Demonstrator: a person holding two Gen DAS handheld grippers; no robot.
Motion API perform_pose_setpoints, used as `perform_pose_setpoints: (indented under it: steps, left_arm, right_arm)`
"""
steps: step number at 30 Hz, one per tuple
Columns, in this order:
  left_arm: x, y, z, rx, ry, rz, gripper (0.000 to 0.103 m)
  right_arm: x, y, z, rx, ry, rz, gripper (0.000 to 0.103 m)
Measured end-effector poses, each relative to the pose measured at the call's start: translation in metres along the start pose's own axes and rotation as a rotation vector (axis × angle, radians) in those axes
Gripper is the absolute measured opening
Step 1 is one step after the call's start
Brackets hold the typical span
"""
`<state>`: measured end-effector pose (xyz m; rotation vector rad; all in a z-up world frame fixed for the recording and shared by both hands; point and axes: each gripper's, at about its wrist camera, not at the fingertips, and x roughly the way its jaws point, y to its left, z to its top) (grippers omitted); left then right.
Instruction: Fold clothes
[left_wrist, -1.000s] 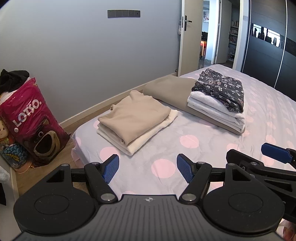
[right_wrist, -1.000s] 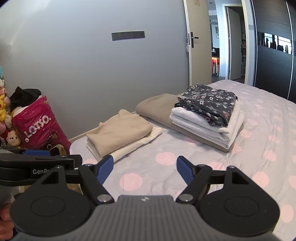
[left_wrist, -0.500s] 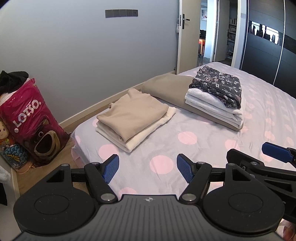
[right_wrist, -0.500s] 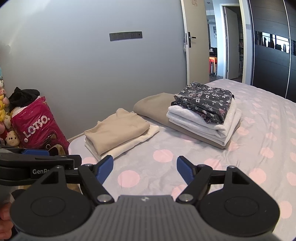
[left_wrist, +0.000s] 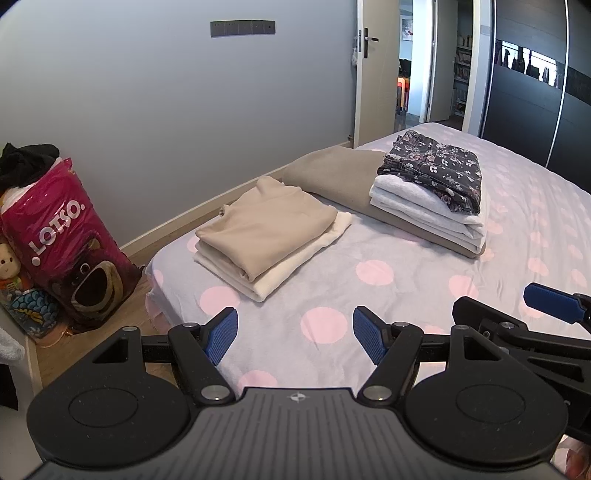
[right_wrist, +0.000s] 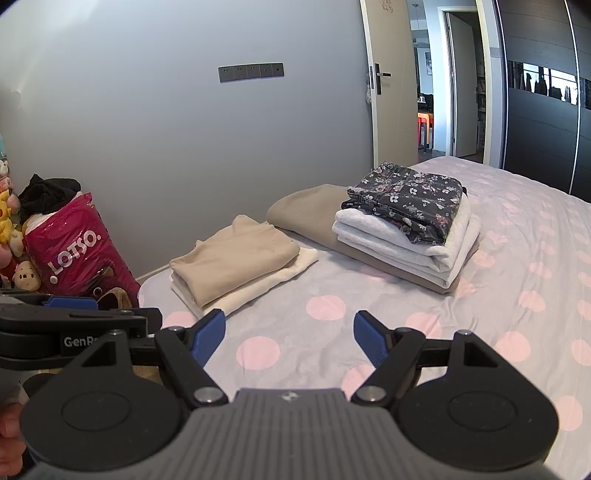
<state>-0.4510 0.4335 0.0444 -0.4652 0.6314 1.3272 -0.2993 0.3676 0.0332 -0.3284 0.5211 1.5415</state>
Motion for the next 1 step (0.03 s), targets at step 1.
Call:
perform_pose_setpoints:
  steps: [1]
  left_arm:
    - [-0.0007,-0.0001,-0.0004,-0.001,-0.003,0.001,0.068]
  right_arm:
    - [-0.0004,-0.0002,-0.0001,0.003,0.0,0.0,0.079]
